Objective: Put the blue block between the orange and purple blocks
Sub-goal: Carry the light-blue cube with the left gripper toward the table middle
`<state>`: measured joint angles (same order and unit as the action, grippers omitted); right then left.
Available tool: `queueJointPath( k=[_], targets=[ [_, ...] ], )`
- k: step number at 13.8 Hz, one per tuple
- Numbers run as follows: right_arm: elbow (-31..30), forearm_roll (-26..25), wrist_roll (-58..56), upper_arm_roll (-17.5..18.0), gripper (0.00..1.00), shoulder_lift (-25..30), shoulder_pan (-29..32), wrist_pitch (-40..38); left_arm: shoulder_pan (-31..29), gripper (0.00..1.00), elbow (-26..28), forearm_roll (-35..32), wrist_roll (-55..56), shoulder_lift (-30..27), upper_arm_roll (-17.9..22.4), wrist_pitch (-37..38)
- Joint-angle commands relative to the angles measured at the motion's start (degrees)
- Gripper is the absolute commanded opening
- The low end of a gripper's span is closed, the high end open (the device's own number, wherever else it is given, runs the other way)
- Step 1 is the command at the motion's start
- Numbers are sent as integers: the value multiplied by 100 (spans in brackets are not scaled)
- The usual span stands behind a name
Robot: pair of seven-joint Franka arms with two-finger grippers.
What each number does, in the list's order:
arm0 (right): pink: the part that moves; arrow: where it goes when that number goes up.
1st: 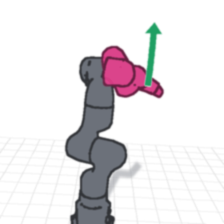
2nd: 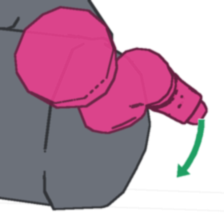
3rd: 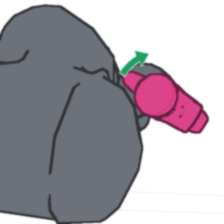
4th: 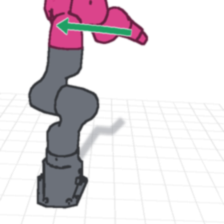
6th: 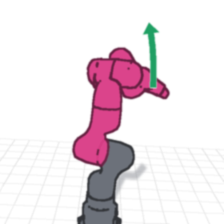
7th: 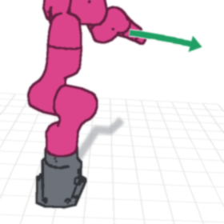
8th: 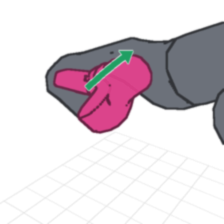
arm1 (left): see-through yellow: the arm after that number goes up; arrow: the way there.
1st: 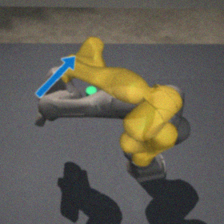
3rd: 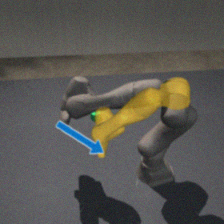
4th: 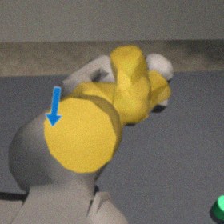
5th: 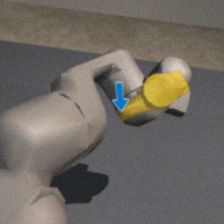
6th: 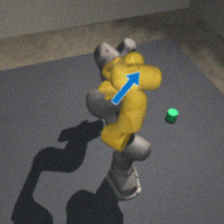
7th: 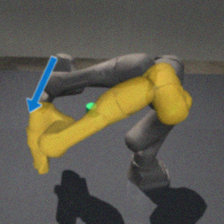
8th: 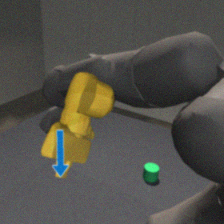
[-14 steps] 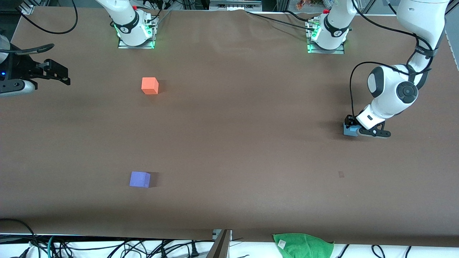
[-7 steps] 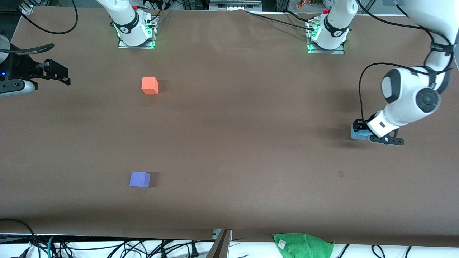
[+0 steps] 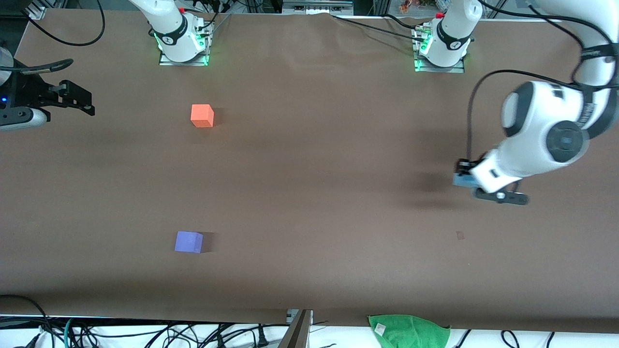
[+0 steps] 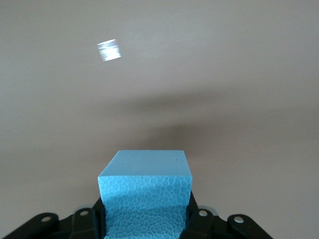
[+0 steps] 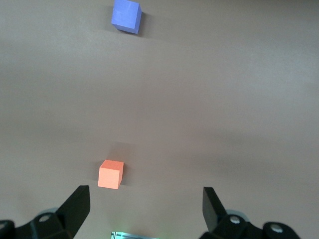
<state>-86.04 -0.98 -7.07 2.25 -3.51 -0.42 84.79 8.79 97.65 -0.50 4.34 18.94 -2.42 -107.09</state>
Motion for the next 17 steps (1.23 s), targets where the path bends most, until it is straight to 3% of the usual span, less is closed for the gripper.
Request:
queueJointPath(
  k=[1,7,13,17],
  targets=[
    [70,63,-67,-5,100,0,-2,-15,867,7,-833,504,977,662,93,241],
    [70,54,-67,-5,100,0,-2,-15,2362,8,-2143,665,2649,1989,102,-196],
    [70,46,-75,-5,100,0,-2,-6,3093,12,-2171,656,3239,2930,102,-1620],
    [70,19,-75,-5,100,0,-2,29,3269,16,-2153,612,3337,3125,111,-1807]
  ],
)
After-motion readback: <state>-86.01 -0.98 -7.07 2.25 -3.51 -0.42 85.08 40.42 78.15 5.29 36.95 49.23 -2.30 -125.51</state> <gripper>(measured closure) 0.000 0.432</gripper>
